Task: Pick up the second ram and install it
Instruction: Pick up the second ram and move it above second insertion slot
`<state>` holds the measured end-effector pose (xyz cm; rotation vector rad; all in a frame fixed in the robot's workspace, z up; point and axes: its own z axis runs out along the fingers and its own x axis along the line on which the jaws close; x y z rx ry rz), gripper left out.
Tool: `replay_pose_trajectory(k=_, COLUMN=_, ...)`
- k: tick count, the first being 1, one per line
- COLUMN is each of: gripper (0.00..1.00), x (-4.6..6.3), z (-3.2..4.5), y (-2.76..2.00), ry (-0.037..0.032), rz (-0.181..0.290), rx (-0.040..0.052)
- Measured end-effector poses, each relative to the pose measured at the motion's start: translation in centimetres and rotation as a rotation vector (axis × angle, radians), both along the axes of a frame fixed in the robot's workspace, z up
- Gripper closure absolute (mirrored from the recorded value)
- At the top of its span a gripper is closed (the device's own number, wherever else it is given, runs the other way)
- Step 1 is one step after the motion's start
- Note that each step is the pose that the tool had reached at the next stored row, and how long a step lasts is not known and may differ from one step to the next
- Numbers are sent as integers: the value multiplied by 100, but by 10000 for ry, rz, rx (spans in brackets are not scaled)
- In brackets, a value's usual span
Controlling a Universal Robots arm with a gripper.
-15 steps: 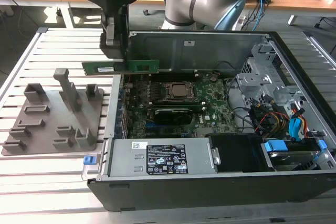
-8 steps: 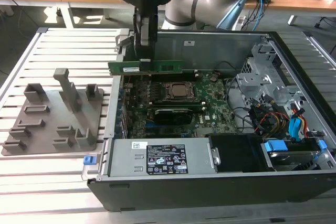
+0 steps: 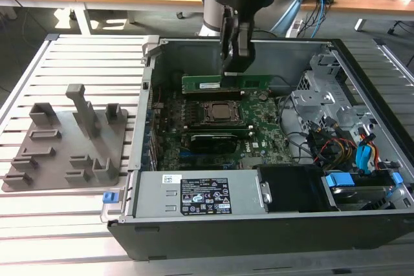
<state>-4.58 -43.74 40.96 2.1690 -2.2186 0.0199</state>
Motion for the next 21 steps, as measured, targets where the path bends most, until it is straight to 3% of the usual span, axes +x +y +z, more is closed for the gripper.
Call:
replay_pose_trajectory(k=5, gripper=86, x=323, z=0, y=4, ry=1, rz=-1, rx=-17)
replay_pose_trajectory(k=7, gripper=86, x=497, z=0, y=7, ry=2, rz=0, rx=-23)
replay_pose_trajectory(k=8, gripper=86, x=640, z=0, y=9, ry=2, rz=0, rx=-27)
replay_pose_trajectory(k=10, gripper=86, x=791, z=0, y=10, ry=2, rz=1, rx=-32)
replay_pose_trajectory(k=17, gripper=86, x=1168, z=0, y=18, ry=2, rz=1, rx=-45)
replay_pose_trajectory(k=21, gripper=86, x=1169, z=0, y=17, ry=3, rz=-2, rx=-46)
